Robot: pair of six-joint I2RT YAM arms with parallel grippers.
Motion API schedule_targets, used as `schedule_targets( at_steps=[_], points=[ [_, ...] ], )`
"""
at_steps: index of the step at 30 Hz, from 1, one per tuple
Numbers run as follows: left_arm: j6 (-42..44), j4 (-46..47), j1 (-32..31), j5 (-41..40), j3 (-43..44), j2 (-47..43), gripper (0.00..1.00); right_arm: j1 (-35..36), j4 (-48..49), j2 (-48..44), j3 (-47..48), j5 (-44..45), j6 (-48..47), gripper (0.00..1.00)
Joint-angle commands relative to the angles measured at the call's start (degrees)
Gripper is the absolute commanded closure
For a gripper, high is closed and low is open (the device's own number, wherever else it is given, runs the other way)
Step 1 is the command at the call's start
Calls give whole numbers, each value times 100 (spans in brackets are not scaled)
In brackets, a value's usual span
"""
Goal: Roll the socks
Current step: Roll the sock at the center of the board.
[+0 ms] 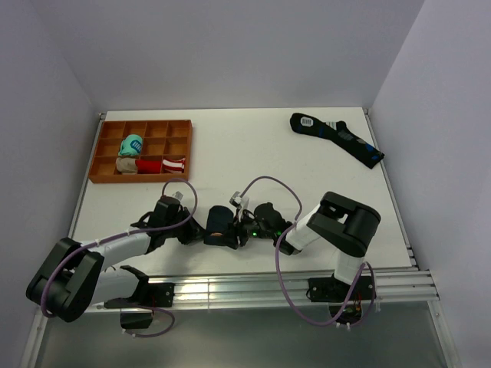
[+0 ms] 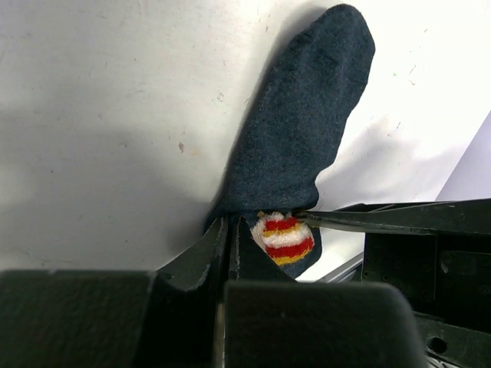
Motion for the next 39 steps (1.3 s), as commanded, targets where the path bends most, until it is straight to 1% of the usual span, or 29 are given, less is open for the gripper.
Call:
schedule_targets(
  at_steps=[1,9,12,13,14,16,17,18,19,21,26,27,29,30,31,33,37,39],
  points=[
    [459,-716,114,-647,-67,209,100,126,-241,119,-49,189,-146,48],
    [476,-540,123,-463,-93,279,100,135,-329,259,-58,444,-67,49],
    [468,-426,114,-410,-128,280,100,135,-346,365,-5,426,126,53],
    [459,-399,123,-366,-146,280,100,126,-555,391,47,427,170,58],
    [459,-408,123,-349,-154,271,100,126,-627,426,100,366,188,61],
    [459,-234,123,-313,-163,288,100,74,-654,514,144,243,311,65],
    [468,-189,123,-296,-181,297,99,56,-645,549,136,190,355,71],
    [450,-162,114,-287,-198,288,99,-5,-619,558,118,120,451,73],
    [433,-118,123,-278,-242,254,98,-49,-689,567,127,49,504,75],
    [380,-65,114,-287,-295,174,97,-163,-864,567,162,-144,618,75],
    [204,67,114,-357,-594,-247,96,-488,-1409,550,311,-549,943,78],
    [134,75,114,-366,-672,-335,96,-515,-1715,532,399,-610,988,79],
    [12,76,105,-445,-761,-642,95,-568,-1997,436,487,-672,988,79],
    [-24,67,79,-463,-831,-756,94,-594,-2382,392,513,-655,979,81],
    [-42,23,70,-506,-849,-975,92,-612,-2534,313,540,-654,979,81],
    [-95,-100,35,-725,-858,-1205,91,-691,-2797,233,540,-751,1031,87],
    [-192,-223,-105,-1042,-954,-1951,79,-867,-3079,338,610,-1058,1190,89],
    [-227,-267,-202,-1270,-972,-2189,75,-919,-3351,426,742,-1233,1199,89]
  ],
)
